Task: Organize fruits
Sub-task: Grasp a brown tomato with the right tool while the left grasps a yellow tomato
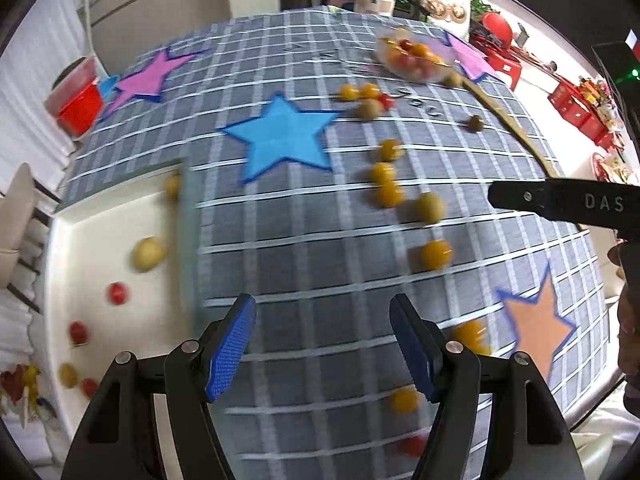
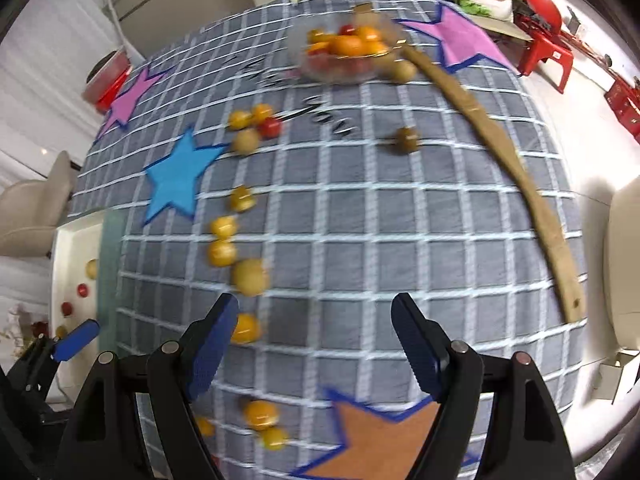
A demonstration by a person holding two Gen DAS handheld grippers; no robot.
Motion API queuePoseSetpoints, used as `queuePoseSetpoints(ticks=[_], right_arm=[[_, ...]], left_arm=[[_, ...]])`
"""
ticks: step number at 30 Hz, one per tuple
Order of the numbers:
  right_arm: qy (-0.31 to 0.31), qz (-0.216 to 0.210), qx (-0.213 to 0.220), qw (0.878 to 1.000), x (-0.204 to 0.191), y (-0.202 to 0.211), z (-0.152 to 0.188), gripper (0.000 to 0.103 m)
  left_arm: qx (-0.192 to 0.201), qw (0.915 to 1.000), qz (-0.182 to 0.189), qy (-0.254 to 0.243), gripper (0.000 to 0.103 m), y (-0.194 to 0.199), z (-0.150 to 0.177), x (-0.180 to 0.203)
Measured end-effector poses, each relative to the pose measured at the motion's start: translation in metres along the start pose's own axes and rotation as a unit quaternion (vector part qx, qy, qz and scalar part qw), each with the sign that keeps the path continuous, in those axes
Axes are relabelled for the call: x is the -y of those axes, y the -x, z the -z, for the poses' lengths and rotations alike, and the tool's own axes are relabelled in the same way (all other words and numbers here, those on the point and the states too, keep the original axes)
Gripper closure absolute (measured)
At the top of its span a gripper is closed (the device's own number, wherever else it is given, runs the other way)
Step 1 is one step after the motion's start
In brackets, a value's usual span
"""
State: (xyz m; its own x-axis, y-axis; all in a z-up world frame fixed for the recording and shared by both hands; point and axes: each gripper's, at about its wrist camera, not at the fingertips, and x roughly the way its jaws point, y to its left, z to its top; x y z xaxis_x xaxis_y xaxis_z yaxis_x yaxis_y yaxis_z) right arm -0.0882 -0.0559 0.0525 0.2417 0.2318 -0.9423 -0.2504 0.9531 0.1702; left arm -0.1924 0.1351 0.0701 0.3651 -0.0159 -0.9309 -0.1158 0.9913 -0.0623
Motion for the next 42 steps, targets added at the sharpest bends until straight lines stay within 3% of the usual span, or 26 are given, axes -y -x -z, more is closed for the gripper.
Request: queuePoseSetpoints(ticks=[11, 26, 29, 33, 38, 39, 42], right_arm=[[0.020, 0.002, 0.012, 1.000, 0.048, -0.027, -0.050, 0.021], [0.054, 0.010, 0.023, 0.998, 0.053, -0.060, -0.091, 0.038], [0.063, 0.016, 0.025, 0.998, 0.051, -0.062, -0.094, 0.047], [0.067, 0.021, 0.030, 0.997, 0.053, -0.060, -0.096, 0.078], [0.067, -0.003, 0.020, 0.998, 0.056, -0.060, -0.098, 0.080], [0.065, -0.009, 0.017, 0.998, 0.058, -0.059, -0.096, 0.080], [0.059, -0.026, 0.008, 0.998, 0.063, -0.055, -0.085, 0.080]], left_arm=[[-0.014, 0.9991, -0.014, 0.038, 0.033, -0.035, -0.017, 0.052], [-0.037, 0.9959, -0.043, 0.071, 0.033, -0.059, -0.018, 0.074], [-0.039, 0.9956, -0.047, 0.072, 0.033, -0.061, -0.018, 0.075], [-0.036, 0.9953, -0.053, 0.072, 0.033, -0.061, -0.018, 0.078], [-0.030, 0.9965, -0.042, 0.066, 0.062, -0.060, -0.023, 0.083], [-0.028, 0.9970, -0.039, 0.061, 0.074, -0.060, -0.024, 0.085], [-0.027, 0.9977, -0.025, 0.057, 0.078, -0.059, -0.025, 0.087]])
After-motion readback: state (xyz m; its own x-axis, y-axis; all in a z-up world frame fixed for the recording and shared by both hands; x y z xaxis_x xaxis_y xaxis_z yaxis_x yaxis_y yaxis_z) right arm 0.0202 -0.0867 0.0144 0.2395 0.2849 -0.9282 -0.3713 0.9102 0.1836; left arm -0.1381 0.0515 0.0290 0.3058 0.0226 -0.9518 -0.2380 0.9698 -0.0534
